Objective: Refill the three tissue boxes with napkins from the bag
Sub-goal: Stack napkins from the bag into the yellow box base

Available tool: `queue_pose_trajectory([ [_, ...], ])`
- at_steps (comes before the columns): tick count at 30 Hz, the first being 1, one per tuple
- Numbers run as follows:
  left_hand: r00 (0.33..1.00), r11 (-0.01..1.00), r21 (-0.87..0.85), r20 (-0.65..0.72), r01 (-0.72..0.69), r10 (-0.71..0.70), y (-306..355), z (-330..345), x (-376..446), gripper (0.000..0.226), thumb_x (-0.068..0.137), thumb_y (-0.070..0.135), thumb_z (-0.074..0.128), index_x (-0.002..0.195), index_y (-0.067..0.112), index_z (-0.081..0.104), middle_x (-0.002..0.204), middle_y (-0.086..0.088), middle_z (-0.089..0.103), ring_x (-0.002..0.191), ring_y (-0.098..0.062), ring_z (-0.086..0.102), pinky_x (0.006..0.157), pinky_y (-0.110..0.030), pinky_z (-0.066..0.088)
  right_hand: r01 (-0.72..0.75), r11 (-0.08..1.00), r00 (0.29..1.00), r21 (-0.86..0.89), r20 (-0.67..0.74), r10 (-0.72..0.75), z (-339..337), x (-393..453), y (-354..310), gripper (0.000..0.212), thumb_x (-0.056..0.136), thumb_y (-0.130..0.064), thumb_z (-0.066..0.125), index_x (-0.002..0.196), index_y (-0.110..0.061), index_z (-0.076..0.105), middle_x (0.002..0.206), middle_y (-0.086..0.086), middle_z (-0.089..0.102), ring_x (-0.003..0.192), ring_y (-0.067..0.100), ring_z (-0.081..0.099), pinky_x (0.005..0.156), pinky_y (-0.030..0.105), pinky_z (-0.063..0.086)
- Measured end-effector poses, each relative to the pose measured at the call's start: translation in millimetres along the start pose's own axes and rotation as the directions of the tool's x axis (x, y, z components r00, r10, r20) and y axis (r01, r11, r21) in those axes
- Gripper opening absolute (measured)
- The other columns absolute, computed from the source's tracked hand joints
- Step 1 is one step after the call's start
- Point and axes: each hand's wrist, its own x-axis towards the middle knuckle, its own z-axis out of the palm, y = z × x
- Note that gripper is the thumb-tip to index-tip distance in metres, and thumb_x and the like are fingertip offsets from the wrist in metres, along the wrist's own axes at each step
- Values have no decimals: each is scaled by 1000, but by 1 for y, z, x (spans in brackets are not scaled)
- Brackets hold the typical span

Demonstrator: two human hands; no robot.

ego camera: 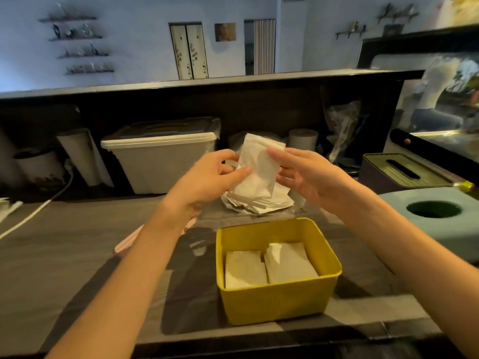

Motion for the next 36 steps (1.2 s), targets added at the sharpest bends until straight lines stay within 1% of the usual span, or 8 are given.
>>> queue_pose_trajectory([
  [4, 998, 998, -38, -32, 56, -57, 7, 1, -21, 30, 93, 29, 70, 122, 25, 61, 103, 3, 76, 88, -4, 73, 68, -19, 59, -297, 949, 954, 102, 69, 291, 10, -26, -4, 45, 86, -35, 76, 122, -9, 68, 115, 12, 76, 107, 26, 74, 92, 35, 60],
  [7, 996, 996, 30, -43, 82, -81, 5, 5, -36, 35, 91, 36, 72, 123, 26, 62, 110, 4, 71, 95, -10, 71, 75, -24, 62, -281, 960, 957, -16, 65, 281, 13, -42, -4, 33, 95, -25, 69, 123, -9, 68, 115, 10, 76, 105, 25, 74, 93, 40, 60],
  [10, 991, 992, 24, -56, 120, -119, 3, 7, -52, 34, 91, 37, 72, 118, 20, 60, 102, 1, 71, 85, -12, 73, 66, -18, 59, -263, 959, 962, -107, 43, 269, 15, -56, -6, 28, 98, -23, 65, 123, -10, 69, 113, 8, 77, 105, 24, 74, 95, 41, 60],
  [14, 992, 974, 218, -123, 58, -32, -6, 0, -67, 24, 91, 40, 71, 103, 22, 60, 90, 4, 71, 75, -10, 71, 68, -26, 61, -408, 891, 901, -197, 74, 428, 16, -68, 0, 26, 98, -19, 64, 122, -8, 67, 111, 9, 77, 103, 23, 75, 86, 36, 62],
  [22, 993, 860, 503, 119, -81, 24, -16, 0, -83, 9, 89, 37, 74, 96, 35, 69, 93, 17, 68, 78, -6, 65, 68, -17, 53, -627, 723, 753, -289, 12, 658, 29, -62, 32, 30, 93, -12, 72, 120, -3, 66, 115, 13, 73, 101, 21, 72, 74, 28, 61],
  [26, 981, 811, 574, 192, -113, 1, -22, 5, -85, 9, 89, 35, 74, 98, 33, 73, 93, 19, 69, 77, -4, 63, 65, -11, 47, -567, 623, 744, -539, -11, 668, 41, -59, 38, 29, 96, -23, 70, 120, -8, 66, 112, 7, 72, 93, 14, 67, 69, 21, 54],
  [30, 973, 797, 595, 226, -105, -40, -27, 11, -82, 9, 92, 33, 72, 100, 30, 75, 83, 25, 66, 66, -8, 66, 57, -14, 46, -343, 456, 827, -821, -34, 561, 51, -58, 38, 33, 96, -40, 68, 112, -11, 71, 110, 5, 74, 97, 15, 68, 90, 30, 58],
  [36, 970, 737, 670, 228, -90, -89, -31, 18, -77, 20, 99, 35, 62, 113, 29, 75, 80, 25, 58, 63, -5, 63, 54, -10, 40, -98, 287, 879, -953, 53, 475, 47, -64, 26, 43, 99, -45, 60, 127, -12, 68, 115, 1, 75, 105, 15, 70, 101, 36, 55],
])
